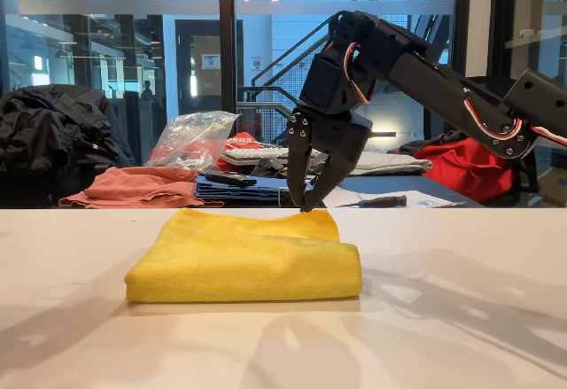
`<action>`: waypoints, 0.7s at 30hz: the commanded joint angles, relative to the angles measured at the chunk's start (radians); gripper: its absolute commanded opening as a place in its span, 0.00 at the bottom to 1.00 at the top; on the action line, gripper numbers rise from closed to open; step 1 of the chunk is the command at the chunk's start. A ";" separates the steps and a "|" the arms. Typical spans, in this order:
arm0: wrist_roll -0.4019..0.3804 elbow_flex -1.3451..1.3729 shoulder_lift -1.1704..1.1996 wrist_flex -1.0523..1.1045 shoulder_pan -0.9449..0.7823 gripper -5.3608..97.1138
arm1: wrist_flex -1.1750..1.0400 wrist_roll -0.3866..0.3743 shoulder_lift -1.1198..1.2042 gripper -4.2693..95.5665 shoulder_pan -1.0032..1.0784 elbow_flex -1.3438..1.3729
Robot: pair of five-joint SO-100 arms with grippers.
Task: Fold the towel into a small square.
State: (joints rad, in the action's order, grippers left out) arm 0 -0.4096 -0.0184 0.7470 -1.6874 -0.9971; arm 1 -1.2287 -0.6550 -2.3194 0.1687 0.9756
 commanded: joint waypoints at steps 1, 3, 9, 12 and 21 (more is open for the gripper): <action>0.005 -0.011 -0.017 0.025 -0.003 0.05 | 0.005 0.000 0.005 0.18 -0.002 -0.006; 0.009 -0.011 -0.058 0.037 -0.002 0.05 | 0.005 0.000 0.008 0.18 -0.002 -0.006; 0.005 -0.011 -0.104 -0.006 -0.005 0.05 | 0.005 0.000 0.017 0.18 -0.002 -0.005; 0.003 -0.008 -0.120 -0.028 0.003 0.05 | 0.005 0.002 0.017 0.18 0.000 -0.005; -0.005 0.049 -0.132 -0.150 -0.003 0.05 | 0.005 0.002 0.009 0.18 0.000 -0.005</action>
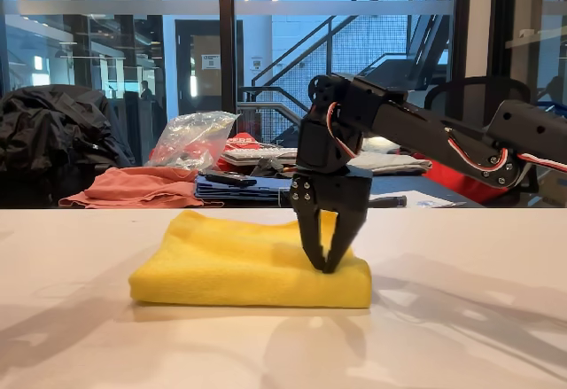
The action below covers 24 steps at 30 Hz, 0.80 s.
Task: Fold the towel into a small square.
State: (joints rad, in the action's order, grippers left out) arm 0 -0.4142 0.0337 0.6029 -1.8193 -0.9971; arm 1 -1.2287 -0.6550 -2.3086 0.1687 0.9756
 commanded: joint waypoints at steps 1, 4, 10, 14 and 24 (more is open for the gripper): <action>0.000 -0.003 0.014 -0.021 -0.003 0.05 | 0.005 0.002 -0.003 0.18 0.002 -0.005; 0.000 -0.009 0.014 -0.026 -0.005 0.05 | 0.005 0.002 -0.006 0.18 0.003 -0.005; 0.003 -0.012 0.014 -0.023 -0.008 0.06 | 0.003 0.002 -0.008 0.18 0.000 -0.012; 0.006 -0.014 0.015 -0.032 -0.031 0.06 | 0.003 0.002 -0.008 0.18 0.000 -0.014; 0.006 -0.014 0.017 -0.023 -0.098 0.06 | 0.003 0.000 -0.008 0.19 0.000 -0.006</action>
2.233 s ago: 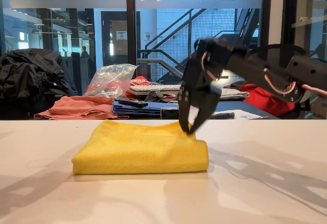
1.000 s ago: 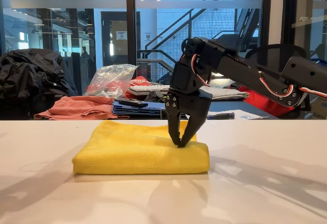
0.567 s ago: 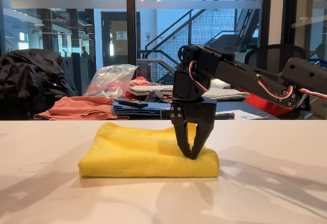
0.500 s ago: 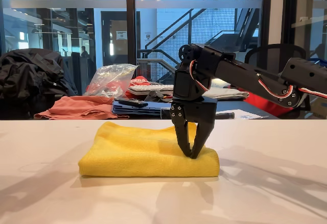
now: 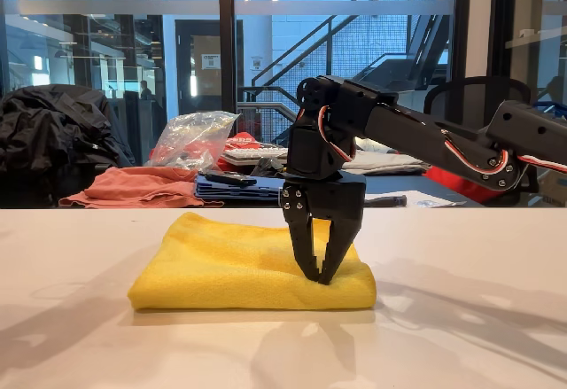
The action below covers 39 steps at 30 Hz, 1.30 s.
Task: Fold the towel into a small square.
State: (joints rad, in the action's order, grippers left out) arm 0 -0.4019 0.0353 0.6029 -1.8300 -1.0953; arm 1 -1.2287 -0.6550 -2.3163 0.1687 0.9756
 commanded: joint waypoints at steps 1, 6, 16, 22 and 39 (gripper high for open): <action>-0.008 -0.017 0.026 -0.011 0.003 0.06 | 0.003 0.000 0.000 0.19 0.000 -0.006; -0.009 -0.015 0.067 -0.009 0.028 0.06 | 0.003 0.000 -0.002 0.19 0.000 -0.006; -0.009 -0.015 0.075 -0.023 0.060 0.20 | 0.003 0.000 0.000 0.19 0.000 -0.005; -0.006 -0.015 0.104 -0.025 0.060 0.28 | 0.003 0.000 0.000 0.19 -0.002 -0.005; 0.003 -0.014 0.439 -0.028 0.048 0.28 | -0.055 0.002 0.003 0.19 -0.002 -0.003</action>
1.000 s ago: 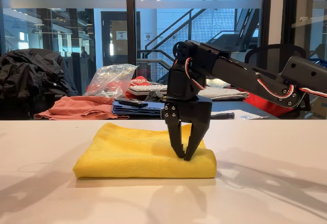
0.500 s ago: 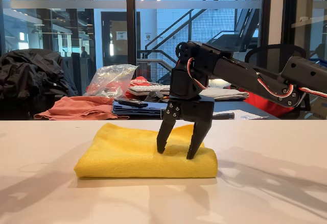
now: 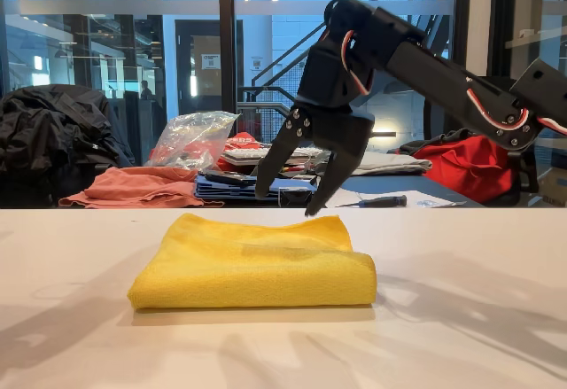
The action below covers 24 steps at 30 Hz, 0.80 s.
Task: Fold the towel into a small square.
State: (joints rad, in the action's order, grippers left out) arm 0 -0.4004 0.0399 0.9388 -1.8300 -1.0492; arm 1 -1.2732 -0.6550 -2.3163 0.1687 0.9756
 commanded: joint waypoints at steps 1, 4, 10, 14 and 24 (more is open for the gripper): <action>-0.002 -0.020 0.163 -0.028 0.006 0.28 | -0.031 0.002 0.005 0.19 0.002 -0.003; -0.011 -0.012 0.348 -0.011 0.048 0.28 | -0.063 0.002 0.015 0.18 0.011 -0.003; -0.011 -0.006 0.500 -0.026 0.195 0.24 | -0.081 0.003 0.087 0.17 0.075 0.000; -0.017 0.008 0.538 -0.034 0.224 0.21 | -0.117 0.003 0.166 0.12 0.275 0.000; -0.103 0.201 0.626 -0.026 0.241 0.22 | -0.112 0.002 0.433 0.10 0.442 -0.021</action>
State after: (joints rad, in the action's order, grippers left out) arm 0 -0.4985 0.2439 1.5294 -1.8331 -0.8176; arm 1 -1.4005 -0.6535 -1.8776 0.6167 0.9802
